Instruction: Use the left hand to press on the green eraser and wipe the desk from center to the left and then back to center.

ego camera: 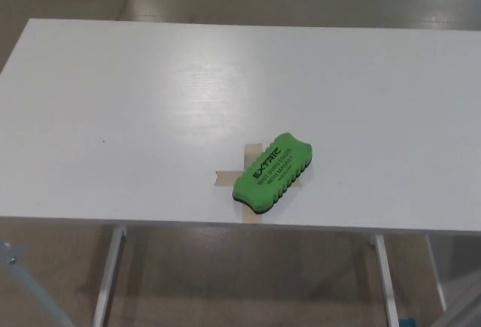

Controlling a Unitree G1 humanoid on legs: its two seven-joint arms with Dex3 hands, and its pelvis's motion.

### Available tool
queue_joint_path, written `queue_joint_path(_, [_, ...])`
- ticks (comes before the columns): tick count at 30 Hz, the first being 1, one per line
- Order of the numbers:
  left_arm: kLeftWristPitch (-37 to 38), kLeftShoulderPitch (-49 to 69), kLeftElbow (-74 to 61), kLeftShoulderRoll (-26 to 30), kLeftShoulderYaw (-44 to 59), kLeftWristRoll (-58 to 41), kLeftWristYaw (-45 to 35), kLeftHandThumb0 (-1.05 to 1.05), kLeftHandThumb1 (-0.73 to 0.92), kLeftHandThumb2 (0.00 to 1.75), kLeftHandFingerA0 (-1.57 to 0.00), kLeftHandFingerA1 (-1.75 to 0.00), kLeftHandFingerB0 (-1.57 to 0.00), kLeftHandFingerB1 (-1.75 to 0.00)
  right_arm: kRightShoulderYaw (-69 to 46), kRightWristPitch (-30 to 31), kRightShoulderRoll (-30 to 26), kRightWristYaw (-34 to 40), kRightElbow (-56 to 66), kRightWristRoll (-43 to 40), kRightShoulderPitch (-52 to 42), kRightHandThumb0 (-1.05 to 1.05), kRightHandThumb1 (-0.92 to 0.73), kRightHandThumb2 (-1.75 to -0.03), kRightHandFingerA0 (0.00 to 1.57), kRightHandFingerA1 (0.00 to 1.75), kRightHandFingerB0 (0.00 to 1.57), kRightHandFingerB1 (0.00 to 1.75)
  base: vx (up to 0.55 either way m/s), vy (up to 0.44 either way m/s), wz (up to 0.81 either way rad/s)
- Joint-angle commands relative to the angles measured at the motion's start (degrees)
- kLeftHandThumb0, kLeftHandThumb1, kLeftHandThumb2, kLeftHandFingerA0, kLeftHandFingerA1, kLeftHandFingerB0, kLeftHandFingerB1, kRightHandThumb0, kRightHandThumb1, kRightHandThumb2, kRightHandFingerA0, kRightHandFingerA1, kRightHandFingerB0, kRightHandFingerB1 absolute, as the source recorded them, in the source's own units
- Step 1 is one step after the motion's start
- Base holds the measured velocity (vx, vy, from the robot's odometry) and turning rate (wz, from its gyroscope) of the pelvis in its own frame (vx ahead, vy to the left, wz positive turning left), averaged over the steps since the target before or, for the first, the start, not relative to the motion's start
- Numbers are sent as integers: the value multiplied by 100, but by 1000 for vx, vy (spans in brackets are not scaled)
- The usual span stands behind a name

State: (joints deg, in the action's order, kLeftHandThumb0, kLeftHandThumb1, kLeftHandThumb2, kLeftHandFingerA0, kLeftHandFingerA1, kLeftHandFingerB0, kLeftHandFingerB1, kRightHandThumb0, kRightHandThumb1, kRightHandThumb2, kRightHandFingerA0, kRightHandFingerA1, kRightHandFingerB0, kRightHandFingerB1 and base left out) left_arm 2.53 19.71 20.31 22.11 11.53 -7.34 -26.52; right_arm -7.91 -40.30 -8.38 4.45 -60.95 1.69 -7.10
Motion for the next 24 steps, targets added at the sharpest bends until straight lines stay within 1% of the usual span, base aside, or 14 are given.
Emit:
queue_joint_path(1, [-522,-872,1365,45,-492,1036,1220,-41,63,59,-66,-41,-46,-34,-95,166,-95,-77,-55,-111,79,-40,-76,-64,88,61,66,42,0,0,0])
queue_joint_path(10, [-472,-1268,2110,170,-371,564,737,-42,62,59,-63,-42,-49,-35,-133,239,-117,-197,-75,-126,275,-39,-77,-64,88,61,66,42,0,0,0])
queue_joint_path(24, [-282,-1342,2384,213,-460,600,710,-42,63,59,-63,-42,-49,-36,-74,174,-134,-82,-172,8,244,-38,-77,-64,88,62,64,43,0,0,0])
